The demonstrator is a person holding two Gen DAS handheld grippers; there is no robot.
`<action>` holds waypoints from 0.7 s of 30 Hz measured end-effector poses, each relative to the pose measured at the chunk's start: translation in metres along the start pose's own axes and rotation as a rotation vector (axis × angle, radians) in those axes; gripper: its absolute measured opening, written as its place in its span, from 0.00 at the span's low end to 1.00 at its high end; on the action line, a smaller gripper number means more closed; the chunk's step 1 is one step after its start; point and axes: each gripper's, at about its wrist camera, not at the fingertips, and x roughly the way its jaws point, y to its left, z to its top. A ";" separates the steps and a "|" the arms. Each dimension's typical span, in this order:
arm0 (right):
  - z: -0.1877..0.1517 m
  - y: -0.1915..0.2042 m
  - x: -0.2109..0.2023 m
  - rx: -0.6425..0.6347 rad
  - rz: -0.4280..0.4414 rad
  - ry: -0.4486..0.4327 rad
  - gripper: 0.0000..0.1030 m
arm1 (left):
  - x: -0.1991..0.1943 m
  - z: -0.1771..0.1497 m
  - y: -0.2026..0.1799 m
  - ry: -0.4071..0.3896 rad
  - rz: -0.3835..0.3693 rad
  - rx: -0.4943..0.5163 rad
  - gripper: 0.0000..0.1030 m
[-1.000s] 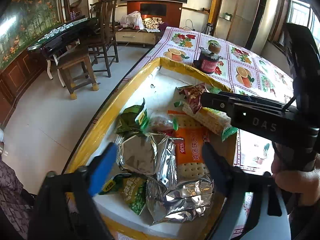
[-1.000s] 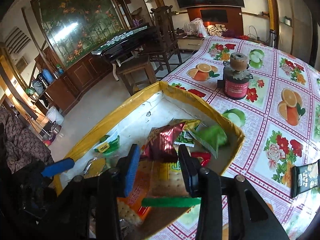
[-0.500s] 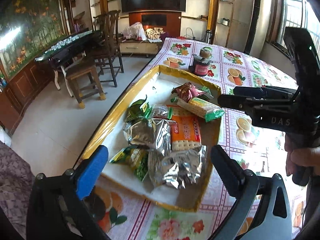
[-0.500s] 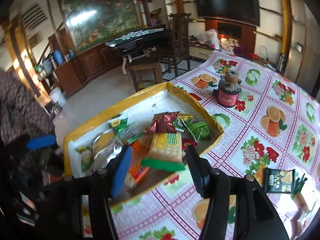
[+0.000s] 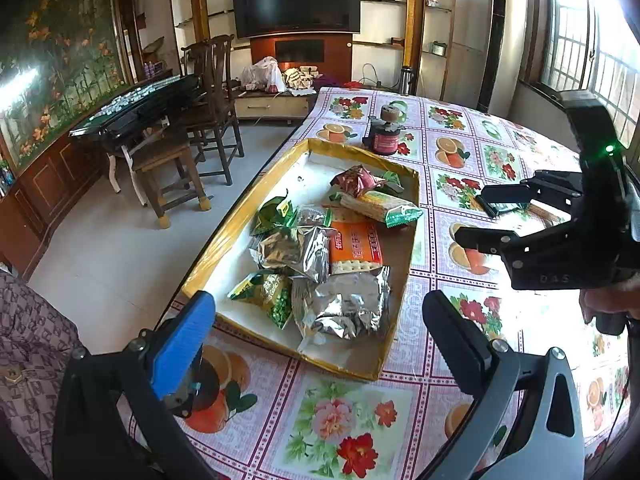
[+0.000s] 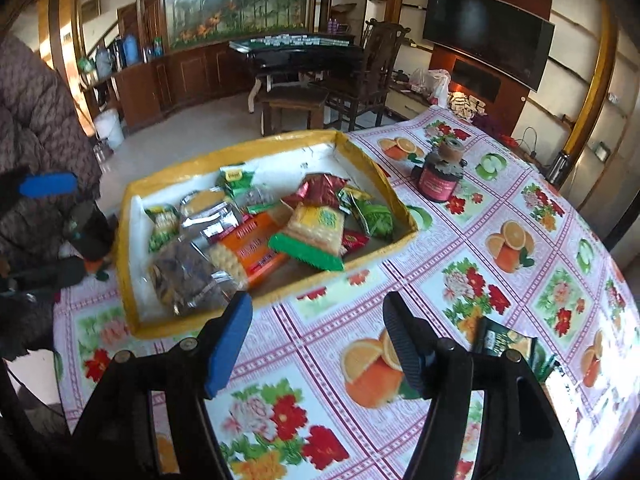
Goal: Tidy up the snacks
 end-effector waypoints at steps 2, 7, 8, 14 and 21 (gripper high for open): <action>-0.002 -0.001 0.000 -0.003 -0.004 -0.001 0.66 | -0.003 -0.002 -0.001 -0.002 -0.004 0.004 1.00; -0.003 0.004 0.000 -0.022 -0.001 0.001 0.66 | -0.012 -0.011 -0.002 -0.007 0.007 0.023 1.00; -0.004 0.005 0.001 -0.030 0.002 0.001 0.66 | -0.013 -0.012 -0.002 -0.006 0.006 0.025 1.00; -0.004 0.019 0.003 -0.089 0.000 0.001 0.66 | -0.018 -0.025 0.001 0.002 -0.006 0.014 1.00; -0.003 0.027 -0.002 -0.115 0.012 -0.030 0.66 | -0.023 -0.033 -0.007 -0.006 0.037 0.064 1.00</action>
